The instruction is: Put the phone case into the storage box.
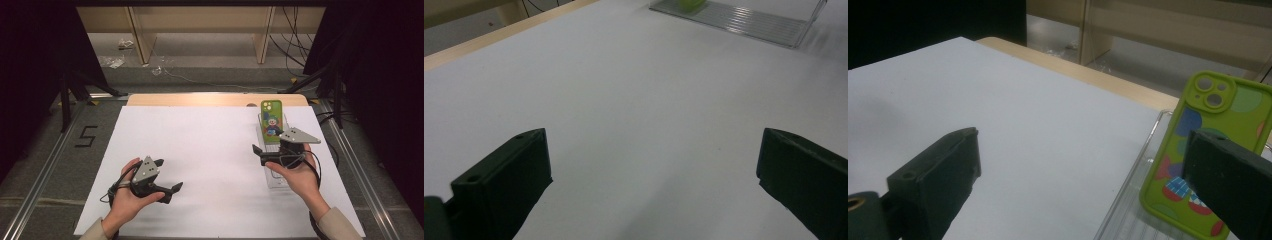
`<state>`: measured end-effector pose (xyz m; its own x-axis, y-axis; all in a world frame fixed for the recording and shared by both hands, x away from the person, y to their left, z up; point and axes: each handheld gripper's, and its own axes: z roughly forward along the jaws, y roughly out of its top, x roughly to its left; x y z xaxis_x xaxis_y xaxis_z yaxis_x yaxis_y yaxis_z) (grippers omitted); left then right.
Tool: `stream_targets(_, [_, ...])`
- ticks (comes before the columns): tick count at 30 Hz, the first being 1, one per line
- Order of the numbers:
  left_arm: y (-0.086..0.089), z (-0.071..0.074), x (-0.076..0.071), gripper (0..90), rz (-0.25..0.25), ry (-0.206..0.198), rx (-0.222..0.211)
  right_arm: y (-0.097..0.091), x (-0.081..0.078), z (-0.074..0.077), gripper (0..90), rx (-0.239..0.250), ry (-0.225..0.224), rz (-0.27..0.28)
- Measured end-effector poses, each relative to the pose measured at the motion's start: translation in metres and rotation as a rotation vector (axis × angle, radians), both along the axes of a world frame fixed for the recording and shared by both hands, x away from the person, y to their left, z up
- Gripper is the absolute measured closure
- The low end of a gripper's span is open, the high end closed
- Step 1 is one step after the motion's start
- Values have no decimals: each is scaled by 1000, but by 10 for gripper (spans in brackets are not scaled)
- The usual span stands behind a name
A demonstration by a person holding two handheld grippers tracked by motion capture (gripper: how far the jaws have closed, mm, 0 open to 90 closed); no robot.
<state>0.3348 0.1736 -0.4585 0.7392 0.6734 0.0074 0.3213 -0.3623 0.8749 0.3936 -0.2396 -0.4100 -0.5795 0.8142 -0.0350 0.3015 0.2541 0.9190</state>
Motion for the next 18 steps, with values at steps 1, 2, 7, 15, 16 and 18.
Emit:
stream_targets(1, [0,0,0,5,0,0,1,0,-1,0,36,0,0,3])
stream_targets(2, [0,0,0,5,0,0,1,0,-2,-1,36,-2,-2,6])
stream_targets(7, [0,0,0,5,2,0,-1,-1,-5,-2,36,-9,2,16])
stream_targets(15, [0,0,0,4,4,1,-1,-1,-11,-4,36,-8,3,28])
stream_targets(16, [0,0,0,5,4,1,-1,-2,-12,-5,37,-7,1,30])
stream_targets(18, [0,0,0,5,5,2,-2,-2,-14,-5,37,-5,-1,36])
